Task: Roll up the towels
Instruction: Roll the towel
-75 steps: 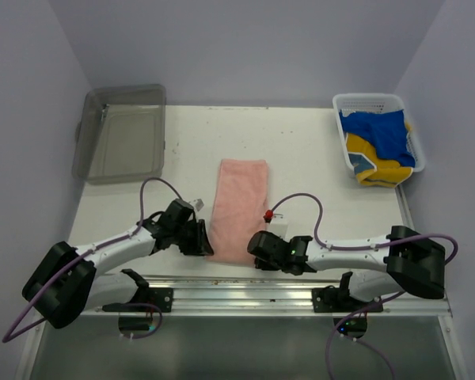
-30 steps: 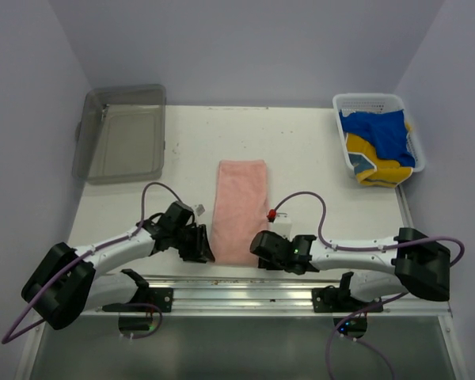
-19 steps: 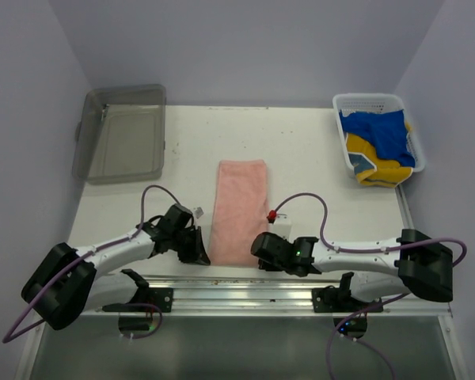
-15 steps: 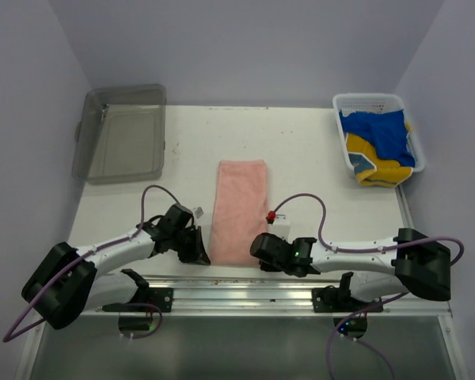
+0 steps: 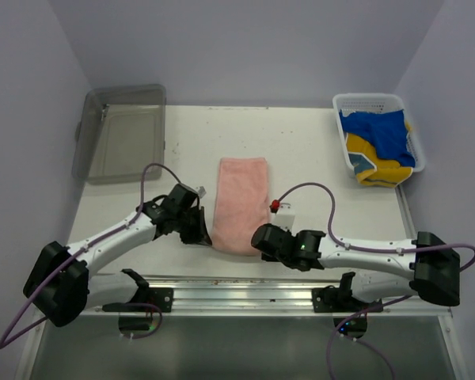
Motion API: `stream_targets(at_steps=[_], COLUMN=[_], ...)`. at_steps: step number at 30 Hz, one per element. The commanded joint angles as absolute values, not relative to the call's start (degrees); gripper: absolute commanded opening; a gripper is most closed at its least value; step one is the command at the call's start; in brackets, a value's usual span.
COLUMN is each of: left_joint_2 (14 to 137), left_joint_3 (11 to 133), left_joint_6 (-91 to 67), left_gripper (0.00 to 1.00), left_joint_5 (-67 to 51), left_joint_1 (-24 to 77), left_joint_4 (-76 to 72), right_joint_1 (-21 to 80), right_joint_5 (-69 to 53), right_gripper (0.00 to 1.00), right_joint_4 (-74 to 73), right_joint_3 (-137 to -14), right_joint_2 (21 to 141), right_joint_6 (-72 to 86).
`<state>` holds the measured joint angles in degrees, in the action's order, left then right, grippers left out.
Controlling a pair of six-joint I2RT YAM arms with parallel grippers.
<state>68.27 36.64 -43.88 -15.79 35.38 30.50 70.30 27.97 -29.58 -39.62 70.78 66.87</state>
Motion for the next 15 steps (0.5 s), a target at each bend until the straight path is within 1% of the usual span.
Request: stream_targets(at_steps=[1,8,15], left_joint_2=[70.5,75.8,83.6], left_joint_3=[42.4,49.7,56.9], left_joint_6=[-42.5,-41.9,-39.7], left_gripper=[0.0,0.0,0.0], left_joint_5=[-13.9,-12.7,-13.4], left_joint_1=[35.4,34.7,30.2], left_joint_4=[34.8,36.1,35.2], right_joint_1=[68.6,62.8,58.3], right_joint_5=[34.4,34.2,33.9], right_gripper=[0.0,0.0,0.0], right_joint_4=[-34.0,-33.6,-29.4], right_joint_3=[-43.6,-48.0,-50.7], right_joint_2=[68.6,71.1,75.0], right_joint_6=[63.5,56.4,50.1])
